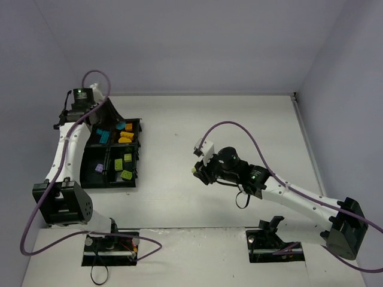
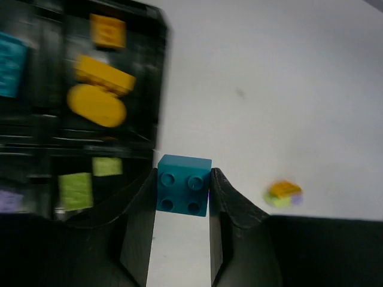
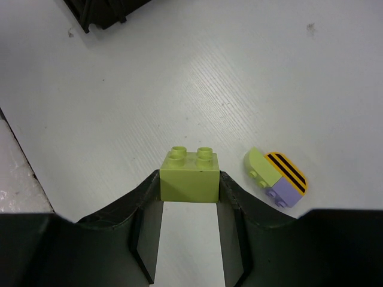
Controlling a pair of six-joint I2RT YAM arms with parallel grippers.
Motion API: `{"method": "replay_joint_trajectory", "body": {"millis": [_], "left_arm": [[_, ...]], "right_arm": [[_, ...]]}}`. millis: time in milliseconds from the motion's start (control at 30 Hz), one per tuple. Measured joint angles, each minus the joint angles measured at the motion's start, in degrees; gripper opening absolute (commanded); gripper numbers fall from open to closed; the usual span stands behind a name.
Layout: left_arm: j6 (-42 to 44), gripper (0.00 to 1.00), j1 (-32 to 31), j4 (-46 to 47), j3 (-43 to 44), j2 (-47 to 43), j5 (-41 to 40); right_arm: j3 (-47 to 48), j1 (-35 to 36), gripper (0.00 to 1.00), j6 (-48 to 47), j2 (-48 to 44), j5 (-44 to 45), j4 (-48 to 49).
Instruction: Sort the legos into containers by color
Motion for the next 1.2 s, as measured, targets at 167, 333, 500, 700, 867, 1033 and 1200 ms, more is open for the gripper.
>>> {"method": "replay_joint_trajectory", "body": {"millis": [167, 333, 500, 700, 867, 1033, 1200], "left_arm": [[2.0, 0.09, 6.6, 0.4, 5.4, 5.6, -15.2], [3.4, 0.20, 9.5, 2.9, 9.5, 14.9, -21.8], [3.8, 0.36, 10.2, 3.4, 11.8, 25.5, -25.3], [4.2, 0.65, 10.2, 3.3, 11.9, 29.2, -25.7], [3.3, 0.68, 9.6, 3.5, 11.4, 25.2, -23.2], [0.6, 0.69, 4.3, 4.2, 3.1, 11.8, -16.8], [-3.8, 0.69, -8.6, 6.3, -5.3, -1.3, -4.2]], "right_arm": [[0.1, -0.2, 0.00, 0.0, 1.7, -0.1, -0.3], [0.5, -0.3, 0.00, 0.0, 2.4, -0.9, -0.2], [0.5, -0.3, 0.00, 0.0, 2.8, -1.4, -0.2], [0.5, -0.4, 0.00, 0.0, 2.9, -1.9, -0.2], [1.4, -0.8, 0.00, -0.5, 3.4, -2.0, -0.2], [3.4, -1.4, 0.00, -1.5, 3.5, -2.1, -0.1], [3.8, -2.0, 0.00, -3.1, 2.4, -3.0, 0.7]]}}
